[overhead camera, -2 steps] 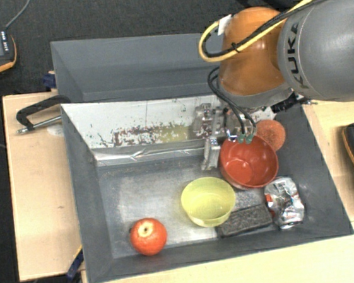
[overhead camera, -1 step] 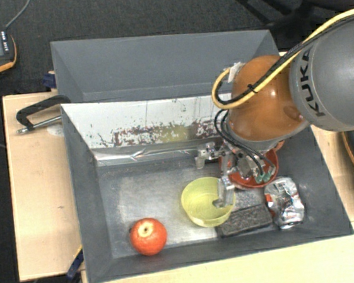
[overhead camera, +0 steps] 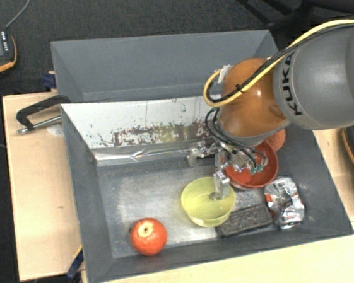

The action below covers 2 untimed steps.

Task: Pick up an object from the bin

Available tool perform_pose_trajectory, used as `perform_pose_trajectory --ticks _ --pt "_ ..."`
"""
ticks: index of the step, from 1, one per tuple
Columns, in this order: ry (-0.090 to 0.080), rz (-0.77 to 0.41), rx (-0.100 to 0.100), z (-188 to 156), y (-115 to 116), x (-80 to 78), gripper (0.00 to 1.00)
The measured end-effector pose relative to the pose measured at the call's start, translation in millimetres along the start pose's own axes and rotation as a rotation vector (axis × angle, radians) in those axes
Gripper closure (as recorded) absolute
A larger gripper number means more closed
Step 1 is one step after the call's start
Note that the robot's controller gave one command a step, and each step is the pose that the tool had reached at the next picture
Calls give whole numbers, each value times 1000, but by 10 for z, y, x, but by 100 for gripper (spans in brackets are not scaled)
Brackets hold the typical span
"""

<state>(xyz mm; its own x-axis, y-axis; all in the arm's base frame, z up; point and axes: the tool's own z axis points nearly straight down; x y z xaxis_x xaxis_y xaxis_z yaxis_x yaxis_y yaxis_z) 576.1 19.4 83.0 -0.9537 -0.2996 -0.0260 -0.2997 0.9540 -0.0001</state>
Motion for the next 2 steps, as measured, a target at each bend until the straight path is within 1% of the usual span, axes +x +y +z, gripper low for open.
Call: perform_pose_trajectory --ticks 1,2 --pt "-3 1 -1 -19 6 -9 100" --pt "-17 77 2 -948 -231 -86 100"
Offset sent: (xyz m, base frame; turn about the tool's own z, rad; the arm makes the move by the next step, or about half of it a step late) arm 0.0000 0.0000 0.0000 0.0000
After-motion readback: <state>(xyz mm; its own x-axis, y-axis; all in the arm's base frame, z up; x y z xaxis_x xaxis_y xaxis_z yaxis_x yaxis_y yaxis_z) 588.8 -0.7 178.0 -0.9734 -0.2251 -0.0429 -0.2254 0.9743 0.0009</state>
